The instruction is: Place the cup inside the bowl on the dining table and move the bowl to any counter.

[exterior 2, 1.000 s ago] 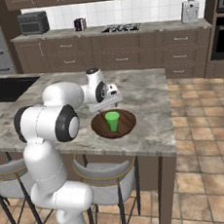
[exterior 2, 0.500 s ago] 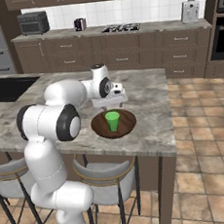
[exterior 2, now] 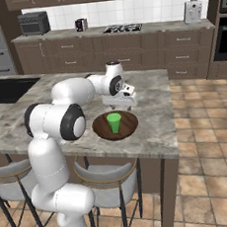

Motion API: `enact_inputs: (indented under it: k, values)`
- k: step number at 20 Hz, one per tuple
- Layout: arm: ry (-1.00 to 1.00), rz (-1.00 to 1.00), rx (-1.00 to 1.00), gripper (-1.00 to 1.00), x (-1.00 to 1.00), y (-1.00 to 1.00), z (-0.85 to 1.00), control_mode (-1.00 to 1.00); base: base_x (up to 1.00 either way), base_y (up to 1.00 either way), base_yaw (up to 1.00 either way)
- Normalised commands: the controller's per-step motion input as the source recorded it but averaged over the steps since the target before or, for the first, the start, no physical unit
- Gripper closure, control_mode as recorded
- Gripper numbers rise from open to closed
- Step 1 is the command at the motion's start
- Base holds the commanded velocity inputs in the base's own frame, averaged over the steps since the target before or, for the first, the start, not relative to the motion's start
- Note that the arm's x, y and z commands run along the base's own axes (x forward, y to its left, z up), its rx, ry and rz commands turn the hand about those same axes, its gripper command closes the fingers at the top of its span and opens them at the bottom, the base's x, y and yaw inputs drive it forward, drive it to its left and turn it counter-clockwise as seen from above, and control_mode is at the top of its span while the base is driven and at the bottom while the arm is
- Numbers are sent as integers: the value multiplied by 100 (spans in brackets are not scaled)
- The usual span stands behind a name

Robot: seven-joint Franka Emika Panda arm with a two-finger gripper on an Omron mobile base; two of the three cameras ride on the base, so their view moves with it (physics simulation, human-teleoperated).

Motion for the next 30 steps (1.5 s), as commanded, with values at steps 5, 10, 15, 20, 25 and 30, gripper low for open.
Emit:
enact_inputs:
  k: [5, 10, 15, 20, 25, 30]
  values:
    - [0, -18, 18, -100, -3, -42, 0, -100, 0, 0, 0]
    - [0, -13, 22, -100, -13, -49, 0, -100, 0, 0, 0]
    - [-6, -6, 14, -100, -17, -29, -3, -100, 0, 0, 0]
    - [-8, -2, 11, -100, -11, -9, -15, -100, 0, 0, 0]
    - [-4, 0, 9, -100, -9, -8, -39, -100, 0, 0, 0]
    - [-2, 0, 5, -100, 0, 0, -29, -100, 0, 0, 0]
